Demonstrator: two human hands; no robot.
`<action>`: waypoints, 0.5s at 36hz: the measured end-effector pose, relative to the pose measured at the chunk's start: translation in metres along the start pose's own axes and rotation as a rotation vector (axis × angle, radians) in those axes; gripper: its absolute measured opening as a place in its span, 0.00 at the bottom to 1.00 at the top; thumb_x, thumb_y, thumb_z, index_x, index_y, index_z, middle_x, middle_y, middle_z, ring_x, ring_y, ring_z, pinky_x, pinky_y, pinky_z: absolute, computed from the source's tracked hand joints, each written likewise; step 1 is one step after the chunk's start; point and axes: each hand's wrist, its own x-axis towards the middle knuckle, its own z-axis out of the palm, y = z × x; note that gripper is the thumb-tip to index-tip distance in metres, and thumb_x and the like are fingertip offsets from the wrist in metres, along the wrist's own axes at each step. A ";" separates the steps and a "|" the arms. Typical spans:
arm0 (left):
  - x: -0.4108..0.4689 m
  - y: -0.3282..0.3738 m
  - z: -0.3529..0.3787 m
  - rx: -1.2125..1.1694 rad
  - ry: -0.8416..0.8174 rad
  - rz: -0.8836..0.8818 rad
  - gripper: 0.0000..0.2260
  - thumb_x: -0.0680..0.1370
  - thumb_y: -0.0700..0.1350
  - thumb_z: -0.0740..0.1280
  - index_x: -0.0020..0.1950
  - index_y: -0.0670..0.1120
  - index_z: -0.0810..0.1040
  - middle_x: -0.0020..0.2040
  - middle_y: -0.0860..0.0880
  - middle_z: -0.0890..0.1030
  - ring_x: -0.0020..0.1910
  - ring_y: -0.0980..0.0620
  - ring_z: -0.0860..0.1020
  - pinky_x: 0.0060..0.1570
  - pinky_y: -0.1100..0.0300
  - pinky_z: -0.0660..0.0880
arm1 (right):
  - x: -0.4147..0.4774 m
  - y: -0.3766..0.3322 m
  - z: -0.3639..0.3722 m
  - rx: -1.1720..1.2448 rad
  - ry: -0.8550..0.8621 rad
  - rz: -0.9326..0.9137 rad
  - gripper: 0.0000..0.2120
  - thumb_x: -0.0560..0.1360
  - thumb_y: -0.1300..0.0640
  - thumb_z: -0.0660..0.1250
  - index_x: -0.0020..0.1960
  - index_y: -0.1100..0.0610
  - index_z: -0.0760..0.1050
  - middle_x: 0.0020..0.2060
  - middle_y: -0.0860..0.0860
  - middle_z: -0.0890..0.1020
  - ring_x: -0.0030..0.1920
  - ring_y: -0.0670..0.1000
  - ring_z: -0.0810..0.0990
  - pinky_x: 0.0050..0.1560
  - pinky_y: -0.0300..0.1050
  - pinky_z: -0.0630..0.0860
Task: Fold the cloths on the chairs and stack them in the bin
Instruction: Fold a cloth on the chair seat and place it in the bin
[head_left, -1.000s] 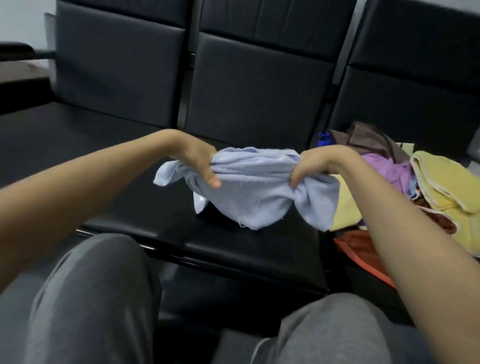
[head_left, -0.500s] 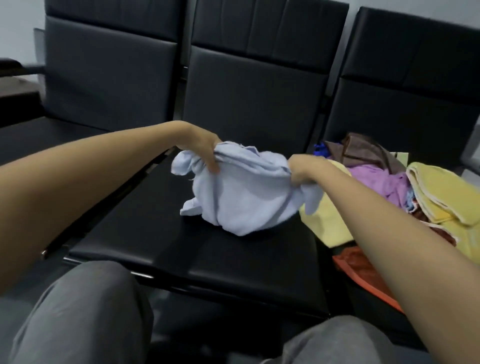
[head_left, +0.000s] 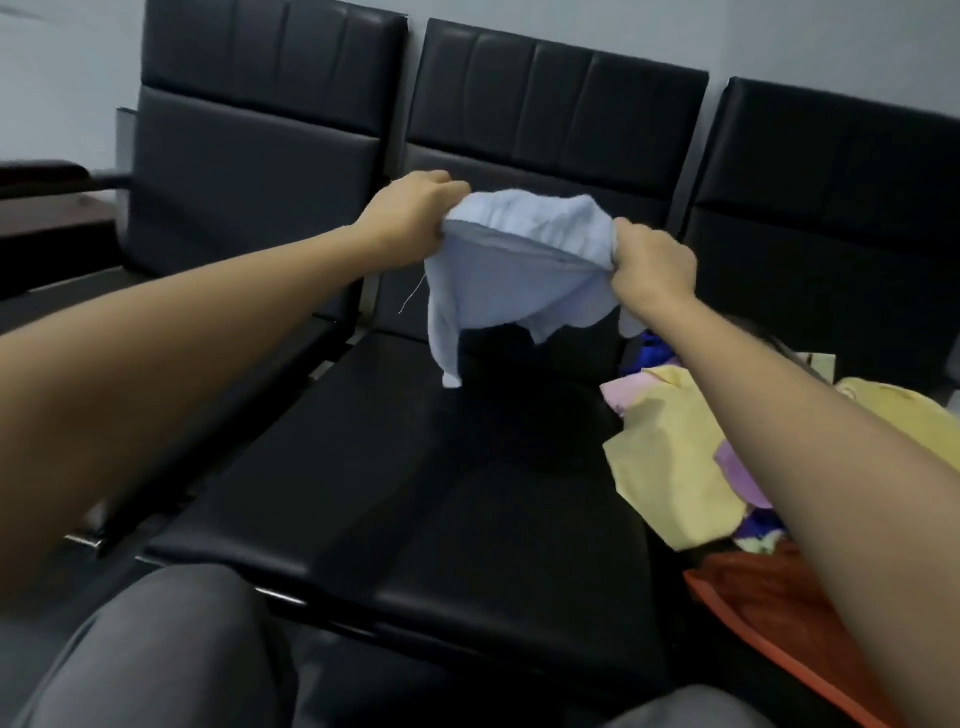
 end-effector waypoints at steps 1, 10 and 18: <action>-0.008 0.002 -0.001 -0.029 -0.114 -0.029 0.03 0.73 0.36 0.62 0.41 0.43 0.71 0.41 0.46 0.72 0.43 0.41 0.74 0.39 0.49 0.72 | -0.007 0.002 0.004 0.011 -0.098 -0.022 0.09 0.75 0.63 0.59 0.55 0.58 0.70 0.51 0.57 0.78 0.52 0.61 0.76 0.42 0.48 0.67; -0.084 0.020 0.017 -0.092 -1.280 -0.292 0.09 0.73 0.46 0.73 0.51 0.47 0.80 0.41 0.51 0.84 0.41 0.53 0.83 0.41 0.62 0.78 | -0.080 -0.002 0.029 0.301 -1.342 -0.021 0.19 0.71 0.54 0.74 0.58 0.63 0.77 0.53 0.55 0.83 0.55 0.53 0.81 0.57 0.46 0.77; -0.130 0.006 0.052 -0.322 -1.669 -0.371 0.15 0.75 0.46 0.71 0.60 0.44 0.78 0.55 0.50 0.82 0.54 0.51 0.80 0.53 0.59 0.76 | -0.132 -0.011 0.065 0.370 -1.690 0.002 0.13 0.78 0.52 0.64 0.59 0.58 0.75 0.46 0.47 0.83 0.46 0.46 0.81 0.43 0.37 0.78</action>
